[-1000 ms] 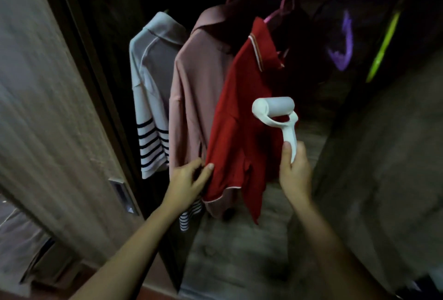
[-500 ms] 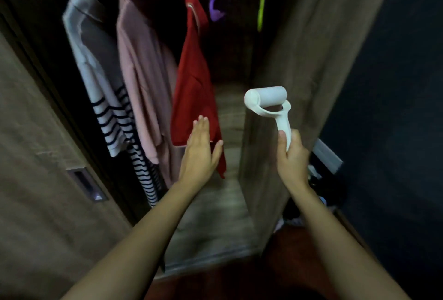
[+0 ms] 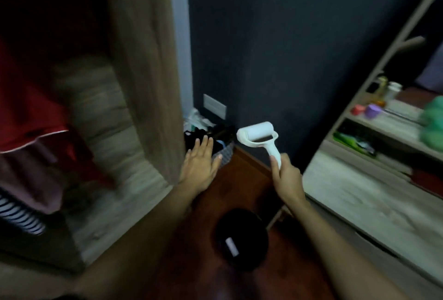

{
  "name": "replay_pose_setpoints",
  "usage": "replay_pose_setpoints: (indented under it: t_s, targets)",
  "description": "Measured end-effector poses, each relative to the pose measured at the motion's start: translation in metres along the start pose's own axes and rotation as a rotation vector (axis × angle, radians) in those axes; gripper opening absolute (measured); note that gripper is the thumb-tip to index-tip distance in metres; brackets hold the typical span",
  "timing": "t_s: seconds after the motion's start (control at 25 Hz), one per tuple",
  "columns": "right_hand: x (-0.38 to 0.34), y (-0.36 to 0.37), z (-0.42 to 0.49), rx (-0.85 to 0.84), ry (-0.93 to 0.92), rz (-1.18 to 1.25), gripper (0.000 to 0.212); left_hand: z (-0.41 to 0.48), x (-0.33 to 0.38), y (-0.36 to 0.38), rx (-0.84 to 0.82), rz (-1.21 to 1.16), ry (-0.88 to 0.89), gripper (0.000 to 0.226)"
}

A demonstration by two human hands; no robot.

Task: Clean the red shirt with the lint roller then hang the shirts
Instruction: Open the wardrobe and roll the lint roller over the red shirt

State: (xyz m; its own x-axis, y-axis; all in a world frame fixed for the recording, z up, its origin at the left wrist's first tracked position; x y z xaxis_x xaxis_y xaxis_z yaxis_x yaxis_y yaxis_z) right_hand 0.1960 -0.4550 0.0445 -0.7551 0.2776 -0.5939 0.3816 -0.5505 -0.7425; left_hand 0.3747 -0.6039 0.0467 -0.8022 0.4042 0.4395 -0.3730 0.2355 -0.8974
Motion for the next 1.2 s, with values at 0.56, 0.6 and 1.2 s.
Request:
replay_pose_setpoints:
  t_s: [0.56, 0.6, 1.2]
  targets:
    - [0.33, -0.161, -0.06, -0.126, 0.223, -0.289, 0.038, -0.017, 0.297, 0.246, -0.247, 0.073, 0.163, 0.07]
    - [0.35, -0.168, -0.059, -0.147, 0.218, -0.29, 0.037, -0.019, 0.314, 0.263, -0.257, 0.128, 0.18, 0.072]
    - [0.46, -0.185, -0.049, -0.08, 0.237, -0.069, 0.03, -0.016, 0.383, 0.382, -0.278, 0.237, 0.054, 0.057]
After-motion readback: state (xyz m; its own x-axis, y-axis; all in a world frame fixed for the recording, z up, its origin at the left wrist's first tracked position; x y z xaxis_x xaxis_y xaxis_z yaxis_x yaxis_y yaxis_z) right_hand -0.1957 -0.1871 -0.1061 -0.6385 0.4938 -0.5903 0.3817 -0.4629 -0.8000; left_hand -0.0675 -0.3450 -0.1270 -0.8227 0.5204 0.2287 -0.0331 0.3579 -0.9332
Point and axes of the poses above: each hand's wrist, its own z-axis towards the middle knuckle, its own y-axis out of the palm, x = y × z, the point moved 5 cm from there along z, towards the middle knuckle, and after that the axes turned 14 degrees about -y, right-handed, at the moved point
